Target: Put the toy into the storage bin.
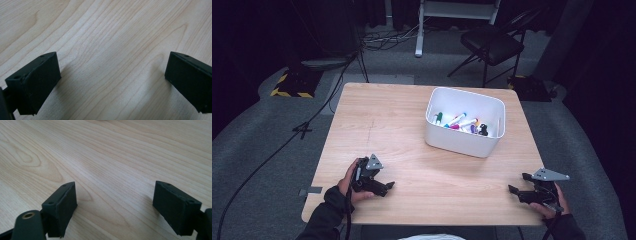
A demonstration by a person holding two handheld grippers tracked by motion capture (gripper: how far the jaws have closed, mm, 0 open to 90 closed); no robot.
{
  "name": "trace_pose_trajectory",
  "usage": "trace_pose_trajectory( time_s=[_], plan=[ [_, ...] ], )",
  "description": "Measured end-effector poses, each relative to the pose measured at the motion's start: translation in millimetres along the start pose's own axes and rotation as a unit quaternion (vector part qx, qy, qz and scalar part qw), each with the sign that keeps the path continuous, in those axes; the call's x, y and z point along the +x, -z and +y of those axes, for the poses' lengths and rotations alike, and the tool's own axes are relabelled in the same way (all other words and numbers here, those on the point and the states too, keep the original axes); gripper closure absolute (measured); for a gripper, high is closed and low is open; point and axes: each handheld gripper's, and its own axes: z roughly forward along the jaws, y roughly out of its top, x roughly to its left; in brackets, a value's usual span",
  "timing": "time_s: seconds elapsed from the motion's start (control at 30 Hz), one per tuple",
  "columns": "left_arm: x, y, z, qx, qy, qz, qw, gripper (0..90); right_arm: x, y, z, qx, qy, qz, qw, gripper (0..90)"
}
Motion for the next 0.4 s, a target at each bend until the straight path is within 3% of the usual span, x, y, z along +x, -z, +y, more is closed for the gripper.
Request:
trace_pose_trajectory(
  time_s=[0.4],
  plan=[
    [1.6,0.4,0.9,-0.002,-0.008,0.010,0.9999,0.2,-0.1,-0.2,0.2,0.000,0.001,0.000,1.0000,19.3]
  ],
)
